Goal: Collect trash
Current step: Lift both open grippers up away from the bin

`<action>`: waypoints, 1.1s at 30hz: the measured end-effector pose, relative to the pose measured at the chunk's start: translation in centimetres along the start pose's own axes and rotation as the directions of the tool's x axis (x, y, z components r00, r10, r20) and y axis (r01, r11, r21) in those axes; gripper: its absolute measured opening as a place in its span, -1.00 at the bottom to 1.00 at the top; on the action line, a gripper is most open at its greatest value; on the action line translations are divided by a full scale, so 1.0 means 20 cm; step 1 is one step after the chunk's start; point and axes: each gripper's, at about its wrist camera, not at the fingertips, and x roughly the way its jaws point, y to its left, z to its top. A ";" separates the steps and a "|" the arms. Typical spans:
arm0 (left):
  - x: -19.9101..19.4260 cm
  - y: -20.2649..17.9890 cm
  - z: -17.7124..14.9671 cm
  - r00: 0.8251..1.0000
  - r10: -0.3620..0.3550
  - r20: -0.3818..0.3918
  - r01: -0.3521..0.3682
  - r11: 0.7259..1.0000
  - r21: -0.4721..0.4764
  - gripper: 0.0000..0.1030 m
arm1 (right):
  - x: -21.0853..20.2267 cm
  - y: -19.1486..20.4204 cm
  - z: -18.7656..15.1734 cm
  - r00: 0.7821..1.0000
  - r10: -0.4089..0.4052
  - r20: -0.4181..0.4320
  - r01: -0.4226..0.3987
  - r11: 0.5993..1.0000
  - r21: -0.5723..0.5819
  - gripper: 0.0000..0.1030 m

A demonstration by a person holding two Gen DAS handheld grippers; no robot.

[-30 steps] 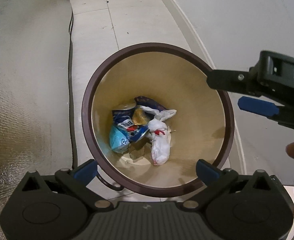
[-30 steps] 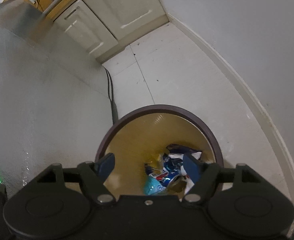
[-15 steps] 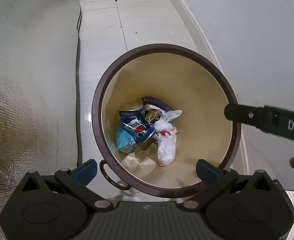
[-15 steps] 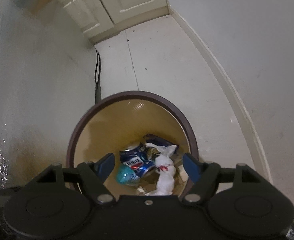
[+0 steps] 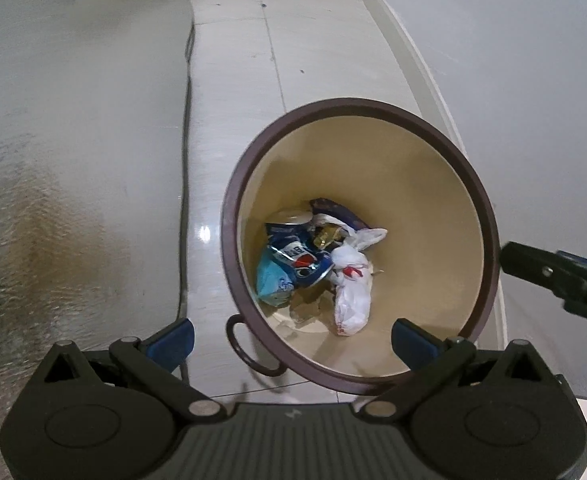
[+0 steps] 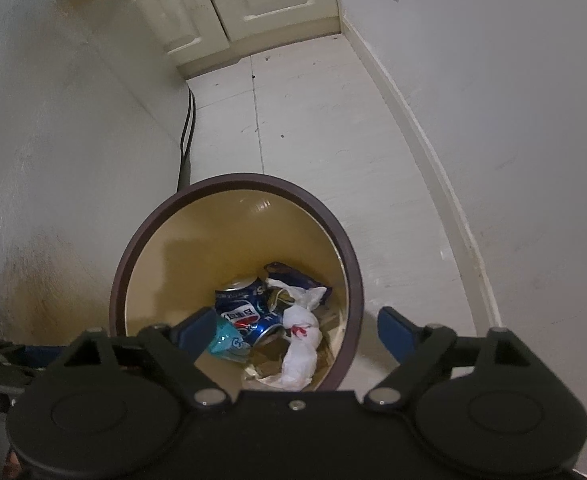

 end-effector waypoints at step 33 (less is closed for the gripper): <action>-0.57 -0.04 -0.35 0.984 0.052 0.172 -0.051 0.999 -0.008 1.00 | -0.51 -0.04 -0.25 0.996 -0.064 0.060 0.068 0.995 -0.070 1.00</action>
